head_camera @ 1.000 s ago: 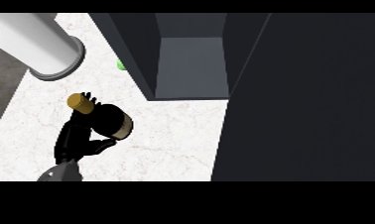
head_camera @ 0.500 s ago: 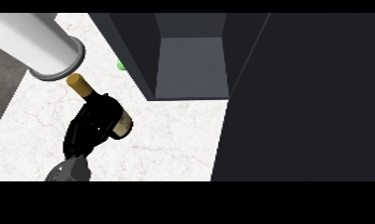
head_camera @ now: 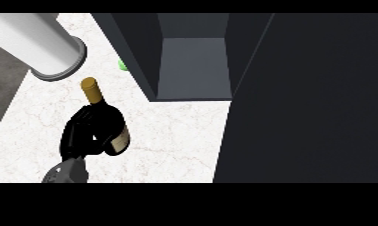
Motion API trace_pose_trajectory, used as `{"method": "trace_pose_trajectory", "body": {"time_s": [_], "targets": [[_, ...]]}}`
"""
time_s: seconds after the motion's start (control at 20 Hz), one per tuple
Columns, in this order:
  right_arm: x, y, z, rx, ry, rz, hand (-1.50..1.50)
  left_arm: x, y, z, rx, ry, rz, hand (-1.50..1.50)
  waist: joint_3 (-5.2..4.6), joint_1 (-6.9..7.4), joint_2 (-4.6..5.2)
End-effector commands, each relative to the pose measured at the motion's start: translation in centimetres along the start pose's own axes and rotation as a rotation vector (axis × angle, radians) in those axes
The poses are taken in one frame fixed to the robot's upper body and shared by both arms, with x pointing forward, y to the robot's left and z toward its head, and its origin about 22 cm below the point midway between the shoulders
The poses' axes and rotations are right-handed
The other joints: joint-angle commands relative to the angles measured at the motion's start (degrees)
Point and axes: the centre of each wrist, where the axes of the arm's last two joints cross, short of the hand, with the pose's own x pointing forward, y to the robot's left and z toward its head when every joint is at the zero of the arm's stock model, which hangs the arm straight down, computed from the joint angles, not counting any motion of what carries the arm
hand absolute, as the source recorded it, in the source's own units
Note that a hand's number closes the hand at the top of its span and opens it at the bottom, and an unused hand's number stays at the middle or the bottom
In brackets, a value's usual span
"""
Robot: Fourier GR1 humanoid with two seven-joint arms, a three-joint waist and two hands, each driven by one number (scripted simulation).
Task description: Pick up the wine, place it into the cabinet and close the cabinet
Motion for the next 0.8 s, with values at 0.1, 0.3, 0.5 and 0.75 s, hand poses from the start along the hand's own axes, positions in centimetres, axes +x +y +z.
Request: {"method": "trace_pose_trajectory", "body": {"time_s": [0.1, 0.3, 0.5, 0.75], "targets": [[3.4, -0.9, 2.3, -0.011, -0.086, -0.011, -1.50, -0.4, -0.8, 0.8, -0.070, -0.040, -0.039, 1.50, -0.01, 0.37, 0.10], [2.7, -0.7, 2.9, -0.006, -0.090, -0.021, -1.50, -1.2, -2.8, 3.0, -0.215, -0.060, -0.087, 1.50, 0.04, 0.26, -0.21], [2.6, -0.7, 2.5, -0.010, -0.097, 0.002, -1.50, -1.5, -1.7, 5.5, -0.276, -0.064, -0.081, 1.50, 0.01, 0.58, -0.03], [3.4, -1.2, 3.6, -0.022, -0.095, -0.014, -1.50, 0.0, -5.6, 4.0, -0.329, -0.067, -0.028, 1.50, 0.08, 0.27, -0.20]]}}
